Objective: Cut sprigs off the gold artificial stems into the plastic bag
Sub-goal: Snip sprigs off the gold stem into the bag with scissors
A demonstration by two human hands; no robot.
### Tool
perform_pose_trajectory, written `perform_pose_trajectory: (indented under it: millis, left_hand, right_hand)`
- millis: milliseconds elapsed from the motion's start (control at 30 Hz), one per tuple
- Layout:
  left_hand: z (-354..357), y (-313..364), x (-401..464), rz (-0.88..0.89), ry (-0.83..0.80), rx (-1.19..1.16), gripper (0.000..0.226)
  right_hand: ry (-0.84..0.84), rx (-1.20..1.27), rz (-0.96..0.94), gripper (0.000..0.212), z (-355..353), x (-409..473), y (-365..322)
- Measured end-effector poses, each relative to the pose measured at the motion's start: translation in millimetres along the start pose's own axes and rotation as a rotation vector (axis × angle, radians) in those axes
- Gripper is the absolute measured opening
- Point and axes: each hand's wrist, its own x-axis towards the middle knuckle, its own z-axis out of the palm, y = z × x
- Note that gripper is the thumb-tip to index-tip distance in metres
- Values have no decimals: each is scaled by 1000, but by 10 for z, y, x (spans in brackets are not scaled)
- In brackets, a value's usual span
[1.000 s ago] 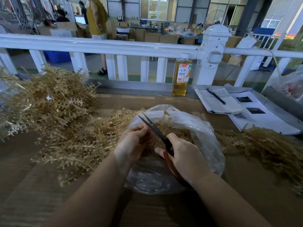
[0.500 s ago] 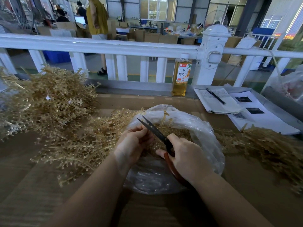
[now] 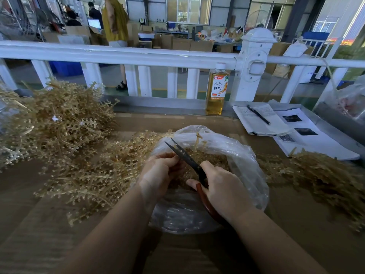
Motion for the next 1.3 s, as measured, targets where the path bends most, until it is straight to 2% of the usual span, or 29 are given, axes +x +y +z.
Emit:
perform_pose_trajectory:
  millis: [467, 833, 1300]
  left_hand:
    - [-51, -17, 15, 32, -56, -98, 19]
    - [-54, -17, 9, 34, -141, -80, 24]
    - [-45, -41, 38, 55, -124, -34, 27]
  right_hand:
    - [-20, 34, 32, 39, -39, -19, -23]
    - [-3, 35, 10, 39, -48, 3, -80]
    - [-18, 55, 8, 33, -75, 16, -85]
